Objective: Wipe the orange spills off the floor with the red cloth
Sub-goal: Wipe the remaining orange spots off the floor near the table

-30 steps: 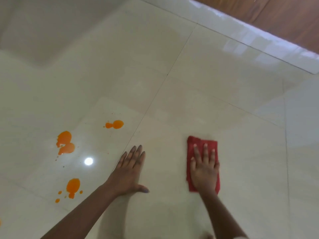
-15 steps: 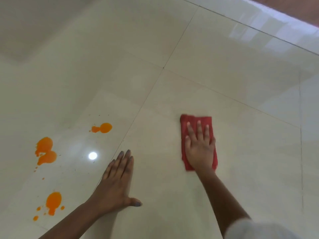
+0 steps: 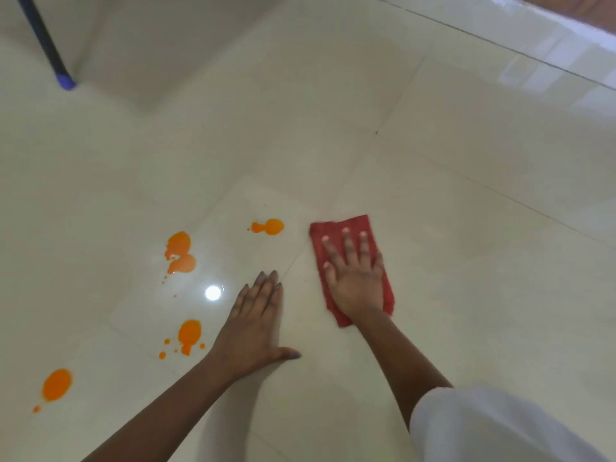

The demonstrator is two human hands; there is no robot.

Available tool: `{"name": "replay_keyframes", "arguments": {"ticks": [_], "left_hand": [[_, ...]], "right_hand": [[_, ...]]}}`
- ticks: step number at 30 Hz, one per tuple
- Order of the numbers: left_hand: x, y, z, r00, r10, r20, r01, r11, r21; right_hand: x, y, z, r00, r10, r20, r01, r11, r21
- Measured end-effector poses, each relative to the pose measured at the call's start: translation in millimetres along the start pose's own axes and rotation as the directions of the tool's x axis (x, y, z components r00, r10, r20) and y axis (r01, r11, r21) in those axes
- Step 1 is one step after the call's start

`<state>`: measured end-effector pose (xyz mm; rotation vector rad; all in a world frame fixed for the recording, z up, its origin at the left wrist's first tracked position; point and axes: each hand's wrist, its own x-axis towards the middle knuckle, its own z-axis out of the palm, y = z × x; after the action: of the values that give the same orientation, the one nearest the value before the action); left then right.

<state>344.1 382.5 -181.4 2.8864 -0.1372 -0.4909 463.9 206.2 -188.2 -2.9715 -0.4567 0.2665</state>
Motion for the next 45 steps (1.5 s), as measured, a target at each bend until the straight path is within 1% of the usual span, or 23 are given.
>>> {"name": "replay_keyframes", "arguments": {"ticks": [3, 4, 5, 7, 8, 9, 12, 13, 14, 17, 19, 22, 24, 27, 29, 30, 32, 34, 36, 39, 41, 43, 45], "left_hand": [[-18, -5, -2, 0.999, -0.029, -0.039, 0.028, 0.999, -0.018], [-31, -10, -1, 0.998, -0.035, -0.049, 0.035, 0.999, -0.018], [-40, -14, 0, 0.997, -0.038, -0.064, 0.038, 0.999, -0.012], [-55, -26, 5, 0.993, -0.075, -0.089, 0.073, 0.997, -0.026], [-58, -31, 6, 0.990, -0.108, -0.093, 0.104, 0.993, -0.047], [-62, -37, 7, 0.985, -0.143, -0.098, 0.136, 0.988, -0.074], [-77, -52, 9, 0.976, -0.195, -0.099, 0.186, 0.978, -0.095], [-86, -57, 10, 0.972, -0.211, -0.102, 0.200, 0.974, -0.110], [-99, -66, 10, 0.967, -0.231, -0.109, 0.216, 0.967, -0.133], [-131, -80, 15, 0.946, -0.294, -0.135, 0.262, 0.941, -0.215], [-147, -85, 21, 0.929, -0.347, -0.131, 0.303, 0.914, -0.271], [-162, -90, 33, 0.925, -0.366, -0.106, 0.322, 0.900, -0.294], [-173, -95, 38, 0.927, -0.369, -0.065, 0.340, 0.901, -0.270], [-178, -104, 40, 0.929, -0.364, -0.069, 0.341, 0.912, -0.229], [-179, -111, 42, 0.930, -0.357, -0.092, 0.331, 0.918, -0.216], [-178, -112, 43, 0.928, -0.356, -0.107, 0.327, 0.919, -0.221], [-178, -110, 46, 0.923, -0.367, -0.115, 0.331, 0.910, -0.250], [-180, -106, 50, 0.902, -0.410, -0.134, 0.359, 0.886, -0.293], [-182, -105, 51, 0.895, -0.427, -0.127, 0.372, 0.874, -0.313], [-184, -108, 51, 0.897, -0.427, -0.116, 0.374, 0.872, -0.317], [-184, -109, 51, 0.898, -0.425, -0.118, 0.372, 0.873, -0.316], [-183, -109, 52, 0.899, -0.413, -0.142, 0.356, 0.882, -0.309], [-186, -108, 51, 0.894, -0.426, -0.142, 0.362, 0.871, -0.332]], "right_hand": [[-59, -20, 17, 0.960, -0.280, 0.024, 0.280, 0.960, -0.010], [-70, -16, 15, 0.957, -0.290, 0.030, 0.290, 0.957, -0.006], [-68, -11, 14, 0.967, -0.253, 0.006, 0.253, 0.967, 0.009], [-38, -18, 6, 0.995, -0.075, -0.063, 0.076, 0.997, 0.014], [-20, -31, 3, 1.000, -0.013, -0.016, 0.014, 1.000, 0.022], [-11, -51, 5, 0.998, -0.025, 0.049, 0.024, 1.000, 0.018], [-39, -103, 23, 0.942, -0.323, 0.093, 0.323, 0.946, 0.016], [-56, -106, 29, 0.910, -0.399, 0.112, 0.401, 0.916, 0.005], [-71, -105, 29, 0.901, -0.420, 0.106, 0.421, 0.907, 0.012], [-69, -99, 25, 0.965, -0.251, 0.079, 0.251, 0.968, 0.005], [-58, -129, 23, 0.979, -0.186, 0.087, 0.186, 0.982, 0.008], [-104, -176, 36, 0.910, -0.404, 0.093, 0.405, 0.914, 0.006], [-140, -163, 38, 0.858, -0.497, 0.131, 0.496, 0.867, 0.044], [-113, -136, 33, 0.908, -0.409, 0.097, 0.412, 0.911, -0.014], [-75, -163, 30, 0.951, -0.297, 0.091, 0.301, 0.953, -0.037], [-70, -186, 31, 0.945, -0.307, 0.116, 0.313, 0.949, -0.037], [-95, -218, 41, 0.883, -0.453, 0.119, 0.461, 0.886, -0.047], [-137, -211, 46, 0.795, -0.583, 0.168, 0.595, 0.803, -0.032], [-146, -174, 37, 0.786, -0.582, 0.211, 0.598, 0.802, -0.016], [-105, -151, 28, 0.904, -0.392, 0.170, 0.410, 0.908, -0.083], [-76, -177, 30, 0.933, -0.311, 0.180, 0.327, 0.943, -0.065], [-88, -212, 37, 0.905, -0.397, 0.155, 0.410, 0.910, -0.062], [-128, -222, 46, 0.811, -0.566, 0.146, 0.579, 0.812, -0.067]]}}
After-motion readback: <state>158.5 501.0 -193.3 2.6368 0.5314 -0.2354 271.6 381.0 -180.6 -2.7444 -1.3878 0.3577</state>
